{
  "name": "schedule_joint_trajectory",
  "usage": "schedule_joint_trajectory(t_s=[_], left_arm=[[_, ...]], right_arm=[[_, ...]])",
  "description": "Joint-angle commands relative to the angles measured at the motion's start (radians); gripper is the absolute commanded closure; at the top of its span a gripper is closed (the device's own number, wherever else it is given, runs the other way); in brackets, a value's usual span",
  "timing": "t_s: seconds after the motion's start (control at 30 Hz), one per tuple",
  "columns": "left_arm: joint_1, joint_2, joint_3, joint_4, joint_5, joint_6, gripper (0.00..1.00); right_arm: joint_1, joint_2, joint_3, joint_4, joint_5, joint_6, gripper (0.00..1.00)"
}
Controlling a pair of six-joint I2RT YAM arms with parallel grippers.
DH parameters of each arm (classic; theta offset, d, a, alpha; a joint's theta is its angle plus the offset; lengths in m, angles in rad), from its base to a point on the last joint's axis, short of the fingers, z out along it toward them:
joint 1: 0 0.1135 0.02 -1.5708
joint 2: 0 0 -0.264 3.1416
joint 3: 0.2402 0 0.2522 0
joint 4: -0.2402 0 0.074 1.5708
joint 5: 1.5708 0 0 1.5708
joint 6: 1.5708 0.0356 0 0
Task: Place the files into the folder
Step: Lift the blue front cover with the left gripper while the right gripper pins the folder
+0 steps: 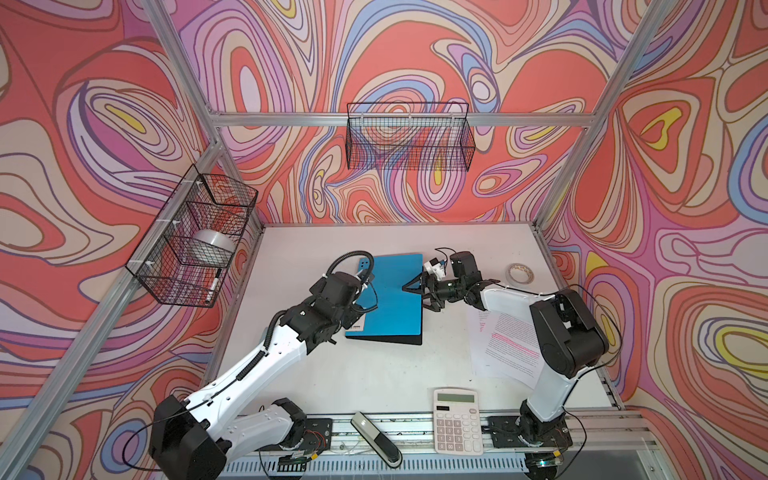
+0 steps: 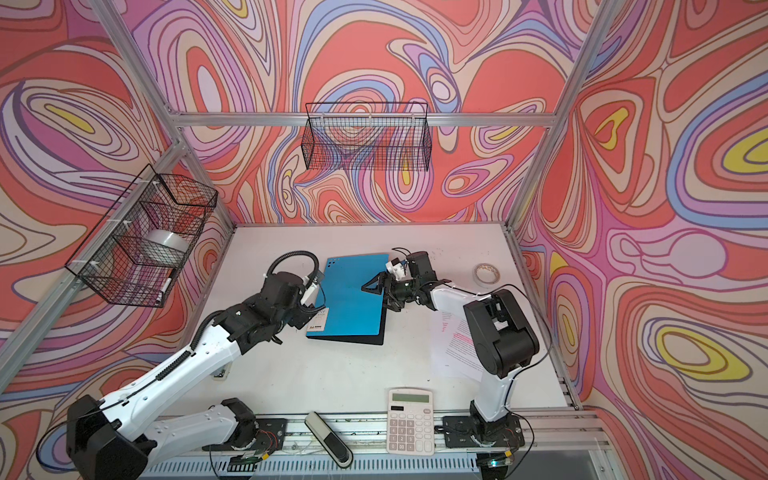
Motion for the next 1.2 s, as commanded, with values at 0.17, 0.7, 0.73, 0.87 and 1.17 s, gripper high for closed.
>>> schedule_joint_trajectory(t_s=[0.17,0.7,0.73,0.87,1.17], left_arm=[[0.117,0.222,0.397,-0.266,0.313,-0.243,0.00],[0.199,0.590,0.791,-0.351,0.626,-0.499,0.00],[0.205,0.600,0.800,-0.348,0.638,-0.515,0.00],[0.211,0.621,0.833,-0.309,0.707,-0.564,0.00],[0.211,0.716,0.960,-0.365,0.740,-0.596,0.00]], right_arm=[[0.008,-0.080,0.044,0.015,-0.026,-0.014,0.08],[0.194,-0.060,0.095,0.118,0.098,-0.030,0.09],[0.201,-0.059,0.089,0.135,0.106,-0.019,0.09],[0.231,-0.051,0.083,0.205,0.141,0.018,0.09],[0.264,-0.075,0.043,0.379,0.225,0.094,0.09]])
